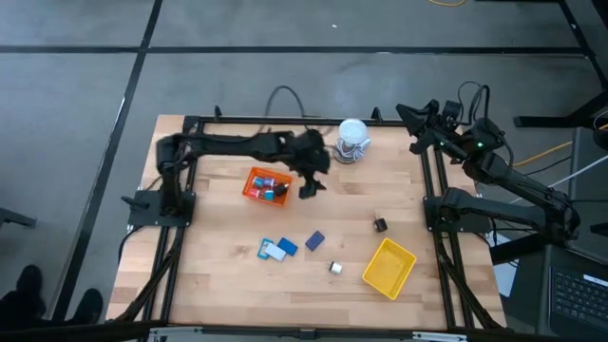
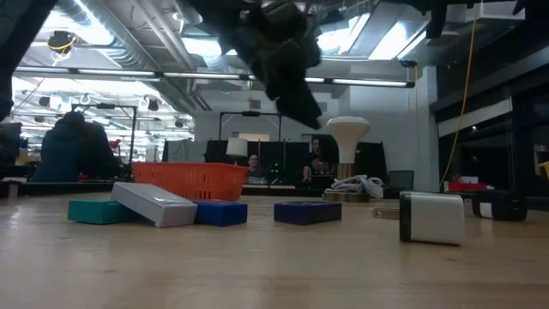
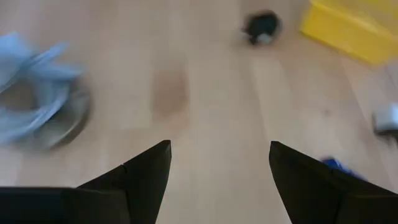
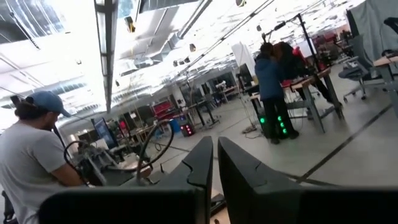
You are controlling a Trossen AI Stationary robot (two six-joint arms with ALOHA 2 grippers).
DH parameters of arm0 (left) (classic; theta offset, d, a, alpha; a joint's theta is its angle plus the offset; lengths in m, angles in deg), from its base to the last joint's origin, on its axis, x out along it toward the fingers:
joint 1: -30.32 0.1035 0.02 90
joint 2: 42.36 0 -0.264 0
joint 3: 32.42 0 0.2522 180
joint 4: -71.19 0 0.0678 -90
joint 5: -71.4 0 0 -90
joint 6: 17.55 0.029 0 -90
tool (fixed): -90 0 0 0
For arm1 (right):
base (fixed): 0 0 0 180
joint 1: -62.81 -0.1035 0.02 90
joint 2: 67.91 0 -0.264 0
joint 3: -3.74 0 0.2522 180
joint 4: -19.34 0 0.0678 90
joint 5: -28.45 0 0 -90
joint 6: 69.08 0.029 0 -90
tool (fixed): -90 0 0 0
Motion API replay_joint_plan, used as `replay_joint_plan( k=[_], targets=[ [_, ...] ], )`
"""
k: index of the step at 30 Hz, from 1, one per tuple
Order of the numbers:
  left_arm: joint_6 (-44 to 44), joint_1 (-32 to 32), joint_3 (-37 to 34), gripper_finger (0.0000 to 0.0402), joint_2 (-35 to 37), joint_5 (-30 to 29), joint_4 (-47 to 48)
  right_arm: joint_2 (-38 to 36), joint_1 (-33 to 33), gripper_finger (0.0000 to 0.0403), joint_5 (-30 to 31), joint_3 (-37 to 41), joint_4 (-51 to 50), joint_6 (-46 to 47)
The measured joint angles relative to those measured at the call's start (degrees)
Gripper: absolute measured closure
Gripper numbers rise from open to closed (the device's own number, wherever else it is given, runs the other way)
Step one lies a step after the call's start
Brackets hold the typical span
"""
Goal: Pick & Place Office items
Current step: Put the white charger adapter into the orange basket
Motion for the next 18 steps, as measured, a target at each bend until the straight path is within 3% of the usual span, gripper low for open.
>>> replay_joint_plan(
  k=[4,7,11,18],
  targets=[
    [4.4,-3.6,9.2,0.0139,-5.1,1.9,11.6,-0.5,0.0,0.0372,-0.7,0.0,0.0,-0.7],
    [5.7,-6.0,14.3,0.0139,-7.6,-0.1,18.3,-0.5,0.2,0.0372,-1.2,0.0,-0.2,-0.8],
    [5.6,-9.8,17.1,0.0139,-10.0,-1.2,18.0,-0.4,0.7,0.0372,-1.5,0.0,-1.3,0.4],
    [-8.1,-17.1,18.7,0.0139,-14.6,-2.4,11.1,-0.2,0.8,0.0371,-4.4,0.0,-3.3,0.2]
  ],
)
